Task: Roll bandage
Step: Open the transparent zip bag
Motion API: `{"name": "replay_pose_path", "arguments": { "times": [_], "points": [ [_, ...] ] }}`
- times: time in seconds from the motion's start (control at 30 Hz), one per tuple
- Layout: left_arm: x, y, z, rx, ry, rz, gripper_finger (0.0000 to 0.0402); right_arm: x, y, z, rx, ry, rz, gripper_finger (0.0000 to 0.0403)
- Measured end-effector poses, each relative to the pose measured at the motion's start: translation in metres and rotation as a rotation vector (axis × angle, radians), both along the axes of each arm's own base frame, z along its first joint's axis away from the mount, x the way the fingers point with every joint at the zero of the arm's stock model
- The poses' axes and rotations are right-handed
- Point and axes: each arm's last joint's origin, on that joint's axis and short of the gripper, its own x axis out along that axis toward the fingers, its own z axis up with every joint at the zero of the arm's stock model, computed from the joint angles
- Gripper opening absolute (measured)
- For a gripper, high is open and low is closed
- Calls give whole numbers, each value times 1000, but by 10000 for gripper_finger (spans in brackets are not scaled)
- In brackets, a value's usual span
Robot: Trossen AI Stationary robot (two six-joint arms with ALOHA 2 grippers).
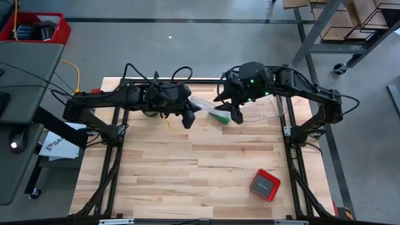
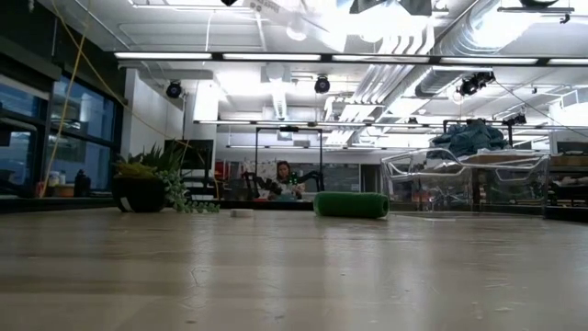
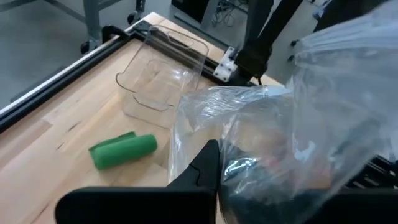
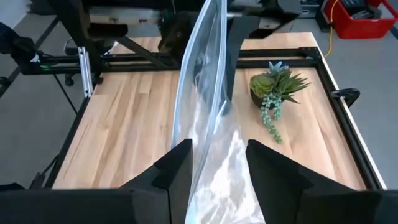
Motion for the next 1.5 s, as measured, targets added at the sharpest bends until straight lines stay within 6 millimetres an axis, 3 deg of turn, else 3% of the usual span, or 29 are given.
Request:
{"name": "replay_pose_path", "arguments": {
  "times": [0.53, 0.8, 1.23, 1.5],
  "points": [
    [0, 0, 0, 10, -2, 13, 0, -11, -6, -4, 27, 82, -36, 142],
    [0, 3, 1, 30, -9, 53, 0, -10, -4, -2, 106, 61, 33, 140],
    [3, 7, 9, 15, -102, 92, 0, -9, -7, -2, 34, 56, -49, 139],
    [1, 11, 5, 34, -64, 142, 0, -6, -6, 3, 47, -11, -2, 109]
  ]
}}
